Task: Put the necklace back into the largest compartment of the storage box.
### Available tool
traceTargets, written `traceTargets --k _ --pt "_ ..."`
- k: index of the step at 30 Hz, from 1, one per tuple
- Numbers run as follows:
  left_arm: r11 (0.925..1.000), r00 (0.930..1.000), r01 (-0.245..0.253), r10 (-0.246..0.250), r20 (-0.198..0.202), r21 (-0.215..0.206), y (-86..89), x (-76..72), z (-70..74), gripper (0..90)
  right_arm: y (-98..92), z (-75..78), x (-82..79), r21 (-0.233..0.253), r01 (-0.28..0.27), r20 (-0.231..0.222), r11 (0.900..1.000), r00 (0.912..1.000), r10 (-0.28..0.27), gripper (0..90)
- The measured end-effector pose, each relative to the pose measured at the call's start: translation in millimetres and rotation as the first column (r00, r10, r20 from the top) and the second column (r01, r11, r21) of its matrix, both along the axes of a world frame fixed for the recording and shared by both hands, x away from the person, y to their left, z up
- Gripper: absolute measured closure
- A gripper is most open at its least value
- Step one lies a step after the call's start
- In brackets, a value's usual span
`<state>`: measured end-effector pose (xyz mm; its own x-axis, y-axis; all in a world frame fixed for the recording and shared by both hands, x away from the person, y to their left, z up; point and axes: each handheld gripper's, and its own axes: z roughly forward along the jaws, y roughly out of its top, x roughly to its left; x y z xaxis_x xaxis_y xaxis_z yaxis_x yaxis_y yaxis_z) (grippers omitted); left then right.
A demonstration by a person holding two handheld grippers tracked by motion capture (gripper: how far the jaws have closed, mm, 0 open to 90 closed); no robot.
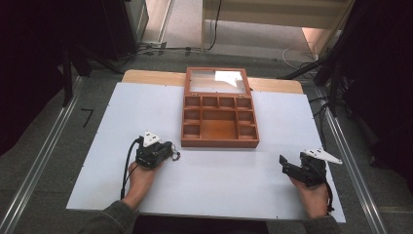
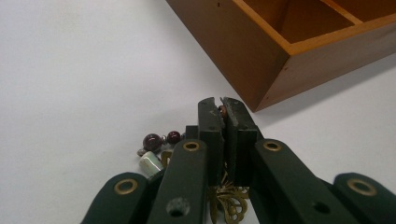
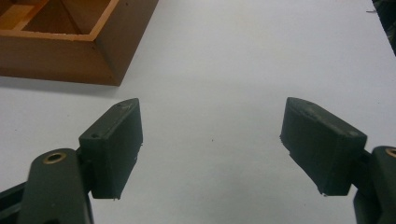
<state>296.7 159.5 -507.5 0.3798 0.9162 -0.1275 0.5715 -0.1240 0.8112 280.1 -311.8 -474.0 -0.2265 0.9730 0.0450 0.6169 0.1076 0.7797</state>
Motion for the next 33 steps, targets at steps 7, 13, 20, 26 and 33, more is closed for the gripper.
traceTargets --k 7,13,20,26,33 --pt "0.9993 1.0000 -0.005 0.005 0.005 -0.038 4.1 -1.3 6.2 87.4 -0.3 0.1 0.1 0.000 0.001 0.001 1.000 1.0000 -0.001 19.0" --pt "0.9978 0.9998 -0.004 0.005 0.020 -0.067 6.7 -3.4 13.3 87.4 -0.3 0.2 0.0 0.001 0.002 0.001 1.000 1.0000 -0.002 19.0" --pt "0.9954 0.9995 -0.001 0.004 0.032 -0.096 8.5 -5.9 20.4 87.4 -0.4 0.0 0.2 -0.001 0.003 0.001 1.000 1.0000 -0.003 19.0" --pt "0.9943 0.9991 0.001 0.004 0.042 -0.107 9.3 -8.2 25.6 87.5 -0.5 0.1 0.1 -0.001 0.005 0.000 1.000 1.0000 -0.005 19.0" --pt "0.9937 0.9987 0.012 -0.006 0.050 -0.111 8.7 -10.5 30.2 87.4 -0.6 0.1 0.1 -0.001 0.006 0.001 1.000 1.0000 -0.006 19.0"
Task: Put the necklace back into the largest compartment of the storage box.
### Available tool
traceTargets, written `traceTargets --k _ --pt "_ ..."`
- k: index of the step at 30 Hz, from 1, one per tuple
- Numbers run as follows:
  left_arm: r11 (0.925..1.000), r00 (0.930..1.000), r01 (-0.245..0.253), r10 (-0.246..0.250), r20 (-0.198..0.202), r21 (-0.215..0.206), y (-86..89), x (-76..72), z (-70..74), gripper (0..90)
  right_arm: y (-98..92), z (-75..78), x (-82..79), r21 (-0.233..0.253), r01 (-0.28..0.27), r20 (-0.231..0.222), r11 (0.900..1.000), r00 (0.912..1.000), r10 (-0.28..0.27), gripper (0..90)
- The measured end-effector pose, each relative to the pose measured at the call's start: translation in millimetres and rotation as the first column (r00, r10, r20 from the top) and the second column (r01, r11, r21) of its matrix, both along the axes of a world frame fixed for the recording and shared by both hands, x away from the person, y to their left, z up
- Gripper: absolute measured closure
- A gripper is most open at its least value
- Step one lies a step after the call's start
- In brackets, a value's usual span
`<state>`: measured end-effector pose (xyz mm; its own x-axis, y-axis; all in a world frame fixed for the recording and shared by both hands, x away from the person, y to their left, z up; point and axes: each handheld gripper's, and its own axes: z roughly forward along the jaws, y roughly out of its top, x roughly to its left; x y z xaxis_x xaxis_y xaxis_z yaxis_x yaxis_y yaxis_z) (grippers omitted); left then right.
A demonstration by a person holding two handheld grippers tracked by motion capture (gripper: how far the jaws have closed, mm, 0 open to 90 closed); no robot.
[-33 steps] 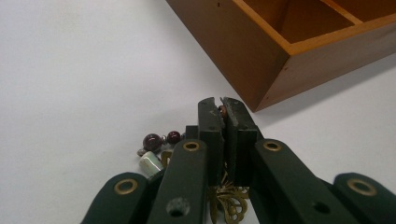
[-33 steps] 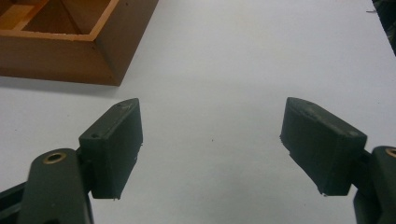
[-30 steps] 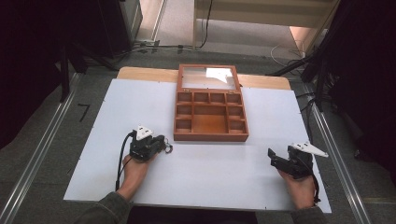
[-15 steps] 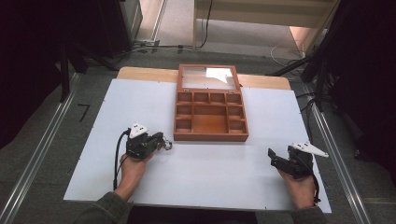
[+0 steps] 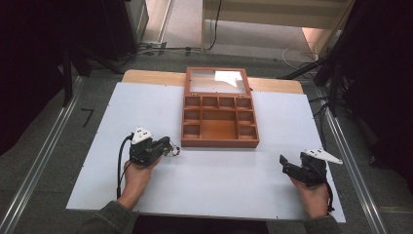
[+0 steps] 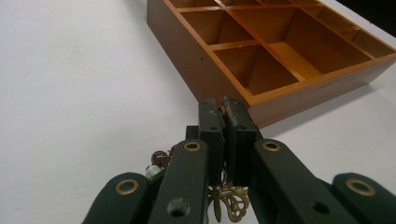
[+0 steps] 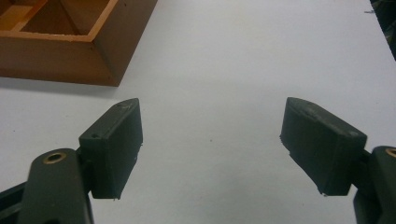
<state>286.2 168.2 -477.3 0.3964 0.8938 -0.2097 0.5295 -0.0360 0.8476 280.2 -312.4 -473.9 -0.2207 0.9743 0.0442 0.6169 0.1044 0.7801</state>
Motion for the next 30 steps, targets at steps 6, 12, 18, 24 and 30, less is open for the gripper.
traceTargets --k 6,12,18,24,30 --pt "1.0000 1.0000 -0.001 0.001 0.009 -0.004 0.6 -1.6 3.8 87.4 0.0 0.1 -0.1 0.000 -0.001 0.001 1.000 1.0000 0.001 18.7" --pt "0.9999 0.9999 0.005 -0.005 0.012 -0.012 0.1 -2.7 7.1 87.5 -0.1 0.2 0.0 0.004 0.002 0.002 1.000 1.0000 -0.003 17.9" --pt "0.9999 0.9997 0.006 -0.006 0.022 -0.011 -0.8 -3.6 10.7 87.4 0.3 0.0 -0.1 0.005 -0.004 -0.001 1.000 1.0000 0.004 17.8" --pt "0.9998 0.9995 0.015 -0.015 0.029 -0.013 -2.8 -4.9 13.7 87.4 0.3 0.2 -0.1 0.006 -0.002 -0.001 1.000 1.0000 0.002 17.8" --pt "0.9997 0.9992 0.022 -0.021 0.034 -0.011 -4.6 -6.5 16.6 87.5 0.5 0.7 -0.4 0.006 -0.004 0.002 1.000 1.0000 0.004 17.8"
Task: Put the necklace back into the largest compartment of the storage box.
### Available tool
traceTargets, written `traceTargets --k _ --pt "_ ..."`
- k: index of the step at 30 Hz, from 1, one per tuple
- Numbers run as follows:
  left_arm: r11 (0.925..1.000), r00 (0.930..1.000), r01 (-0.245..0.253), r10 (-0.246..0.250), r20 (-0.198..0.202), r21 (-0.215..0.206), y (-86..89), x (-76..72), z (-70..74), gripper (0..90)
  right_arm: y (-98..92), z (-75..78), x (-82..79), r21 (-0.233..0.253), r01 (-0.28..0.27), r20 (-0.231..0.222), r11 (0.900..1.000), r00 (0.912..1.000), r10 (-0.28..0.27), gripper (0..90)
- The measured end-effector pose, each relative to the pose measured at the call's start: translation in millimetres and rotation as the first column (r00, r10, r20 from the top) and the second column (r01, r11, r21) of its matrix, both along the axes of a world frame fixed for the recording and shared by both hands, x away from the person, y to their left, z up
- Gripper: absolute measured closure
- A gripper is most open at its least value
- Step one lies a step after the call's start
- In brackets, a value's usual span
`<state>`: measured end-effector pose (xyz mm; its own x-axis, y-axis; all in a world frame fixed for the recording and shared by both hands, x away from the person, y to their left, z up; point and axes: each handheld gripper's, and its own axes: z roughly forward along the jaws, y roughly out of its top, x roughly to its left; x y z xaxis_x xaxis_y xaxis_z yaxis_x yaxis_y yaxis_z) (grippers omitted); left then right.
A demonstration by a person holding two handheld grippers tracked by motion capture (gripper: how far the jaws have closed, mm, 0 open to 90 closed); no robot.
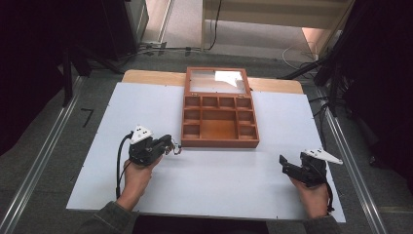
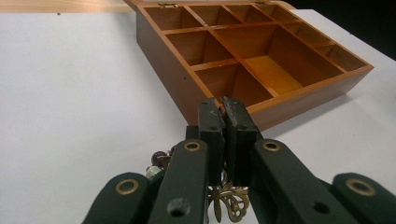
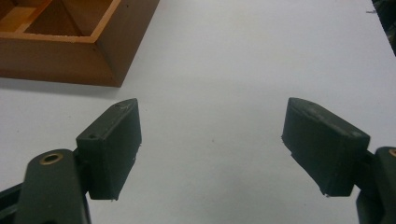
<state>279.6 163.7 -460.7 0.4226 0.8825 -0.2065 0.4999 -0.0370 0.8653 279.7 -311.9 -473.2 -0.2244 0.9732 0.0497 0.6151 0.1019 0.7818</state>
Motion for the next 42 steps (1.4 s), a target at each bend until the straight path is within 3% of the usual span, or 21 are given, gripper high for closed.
traceTargets --k 42 --pt "0.9973 0.9973 0.073 -0.072 0.015 -0.014 -36.8 12.8 18.7 87.4 1.7 -0.9 1.4 0.002 -0.010 -0.006 1.000 0.9999 0.010 17.8"
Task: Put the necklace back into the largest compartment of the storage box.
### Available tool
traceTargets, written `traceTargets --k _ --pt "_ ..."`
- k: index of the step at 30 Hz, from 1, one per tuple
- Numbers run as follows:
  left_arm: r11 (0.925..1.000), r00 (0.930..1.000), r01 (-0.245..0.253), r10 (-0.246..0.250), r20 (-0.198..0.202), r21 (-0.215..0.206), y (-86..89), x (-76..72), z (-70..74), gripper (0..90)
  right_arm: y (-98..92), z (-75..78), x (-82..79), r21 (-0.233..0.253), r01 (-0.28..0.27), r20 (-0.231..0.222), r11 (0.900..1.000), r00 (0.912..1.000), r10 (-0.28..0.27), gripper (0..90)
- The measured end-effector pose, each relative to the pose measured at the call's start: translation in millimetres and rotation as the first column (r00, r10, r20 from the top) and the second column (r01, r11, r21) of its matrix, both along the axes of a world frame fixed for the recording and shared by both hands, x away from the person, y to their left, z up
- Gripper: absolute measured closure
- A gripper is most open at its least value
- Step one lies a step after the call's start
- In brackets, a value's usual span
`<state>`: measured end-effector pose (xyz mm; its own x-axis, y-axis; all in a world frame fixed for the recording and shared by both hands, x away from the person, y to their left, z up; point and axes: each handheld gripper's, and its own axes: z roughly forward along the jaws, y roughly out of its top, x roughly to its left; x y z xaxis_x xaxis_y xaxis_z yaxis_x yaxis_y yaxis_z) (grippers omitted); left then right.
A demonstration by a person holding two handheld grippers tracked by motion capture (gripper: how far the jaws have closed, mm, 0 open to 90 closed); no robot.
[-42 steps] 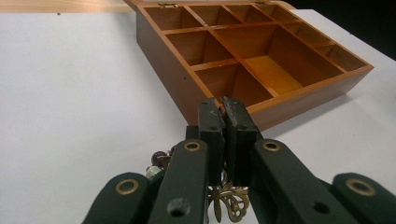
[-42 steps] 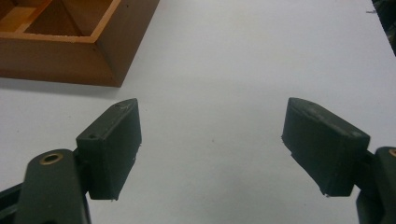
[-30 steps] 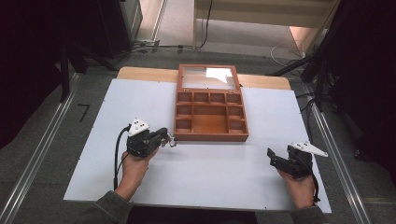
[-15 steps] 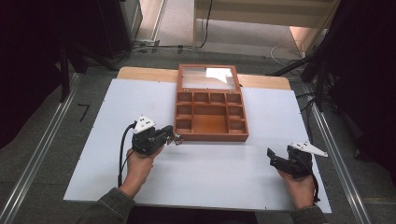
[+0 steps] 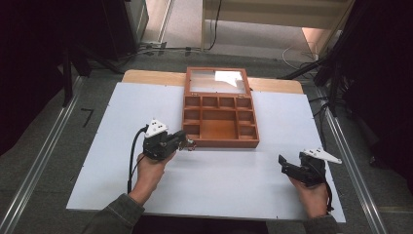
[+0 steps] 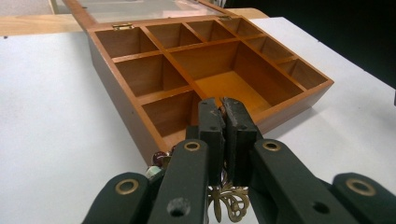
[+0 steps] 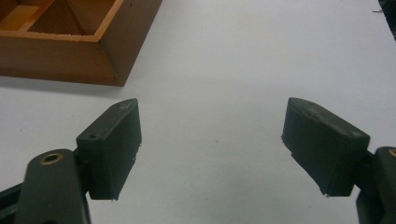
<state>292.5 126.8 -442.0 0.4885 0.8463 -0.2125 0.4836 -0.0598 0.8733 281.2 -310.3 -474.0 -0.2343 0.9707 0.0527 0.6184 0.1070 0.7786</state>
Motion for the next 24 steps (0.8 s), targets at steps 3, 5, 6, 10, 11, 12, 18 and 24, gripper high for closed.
traceTargets --k 3,5,6,10,11,12,18,24 --pt "1.0000 1.0000 0.005 -0.005 0.001 0.000 -2.4 1.7 1.0 87.4 0.0 -0.3 0.2 -0.001 0.000 -0.002 1.000 1.0000 0.000 17.8" --pt "1.0000 1.0000 0.006 -0.006 0.001 0.003 -4.0 2.6 1.4 87.4 -0.1 -0.2 0.1 0.000 -0.001 -0.001 1.000 1.0000 0.001 17.8" --pt "0.9999 1.0000 0.009 -0.009 0.001 0.005 -4.7 3.1 1.5 87.4 -0.2 -0.2 0.1 -0.001 -0.001 0.000 1.000 1.0000 0.001 17.8" --pt "0.9999 0.9999 0.010 -0.010 -0.002 0.000 -7.2 4.5 1.4 87.4 -0.1 -0.1 0.0 0.002 -0.002 -0.001 1.000 1.0000 0.002 17.8" --pt "1.0000 1.0000 0.009 -0.009 -0.003 0.000 -7.8 4.9 1.2 87.4 0.0 -0.1 0.0 0.001 -0.002 -0.001 1.000 1.0000 0.002 17.8" --pt "1.0000 1.0000 0.008 -0.008 -0.003 -0.001 -8.2 5.3 1.1 87.4 0.2 0.0 0.0 0.002 -0.002 -0.001 1.000 1.0000 0.002 17.8" --pt "0.9999 0.9999 0.012 -0.012 0.002 0.003 -10.4 7.6 3.5 87.4 0.2 0.1 0.0 0.003 -0.003 0.000 1.000 1.0000 0.003 17.8" --pt "0.9999 0.9999 0.016 -0.016 0.003 0.004 -14.5 10.7 5.7 87.4 0.5 0.4 -0.4 0.003 -0.005 0.002 1.000 1.0000 0.005 17.8"
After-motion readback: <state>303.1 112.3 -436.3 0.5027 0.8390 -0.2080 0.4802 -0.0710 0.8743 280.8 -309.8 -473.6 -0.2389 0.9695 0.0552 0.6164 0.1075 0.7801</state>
